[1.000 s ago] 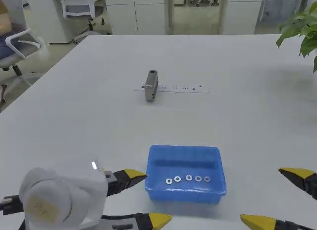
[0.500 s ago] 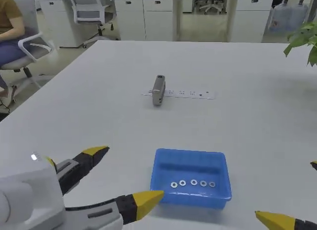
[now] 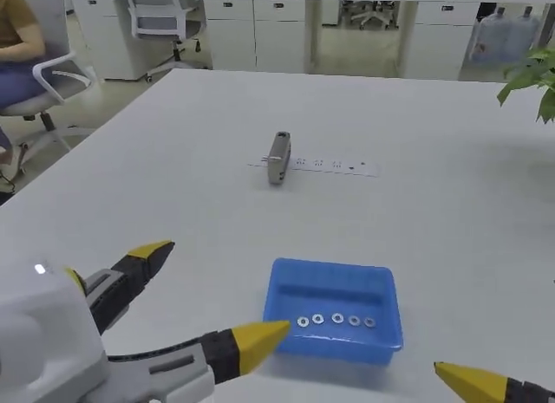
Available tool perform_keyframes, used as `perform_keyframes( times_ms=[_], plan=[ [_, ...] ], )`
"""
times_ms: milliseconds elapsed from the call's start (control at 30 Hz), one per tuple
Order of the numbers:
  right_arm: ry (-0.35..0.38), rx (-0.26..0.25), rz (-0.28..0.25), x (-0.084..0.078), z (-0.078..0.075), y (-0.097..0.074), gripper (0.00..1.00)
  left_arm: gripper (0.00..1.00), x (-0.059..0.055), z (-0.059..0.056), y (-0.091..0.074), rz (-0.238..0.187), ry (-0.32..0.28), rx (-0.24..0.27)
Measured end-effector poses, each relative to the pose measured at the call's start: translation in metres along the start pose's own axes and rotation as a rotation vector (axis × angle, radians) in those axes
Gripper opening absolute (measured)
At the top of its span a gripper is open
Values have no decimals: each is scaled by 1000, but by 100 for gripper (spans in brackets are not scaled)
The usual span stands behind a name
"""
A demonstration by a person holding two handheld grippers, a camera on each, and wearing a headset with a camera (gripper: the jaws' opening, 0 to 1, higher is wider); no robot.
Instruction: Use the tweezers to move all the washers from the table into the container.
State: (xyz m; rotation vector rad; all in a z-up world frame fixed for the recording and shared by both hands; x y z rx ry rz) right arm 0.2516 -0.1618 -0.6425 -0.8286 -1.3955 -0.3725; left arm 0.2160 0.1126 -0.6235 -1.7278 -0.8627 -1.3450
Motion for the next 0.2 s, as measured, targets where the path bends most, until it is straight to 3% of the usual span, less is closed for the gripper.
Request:
perform_keyframes(
  times_ms=[200],
  plan=[
    [17, -17, 17, -5, -4, -1, 99, 99, 2, 1, -2, -12, -1, 5]
  ],
)
Point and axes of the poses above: the centre of the closed fingertips' face, and the gripper's own axes: y roughly forward along the fingers, z roughly to its left, x roughly out of its top, the point moved 5 cm from there along -y, roughly backward along the fingers, and after that the axes turned 2 degrees about -y, right-handed, at the moved point
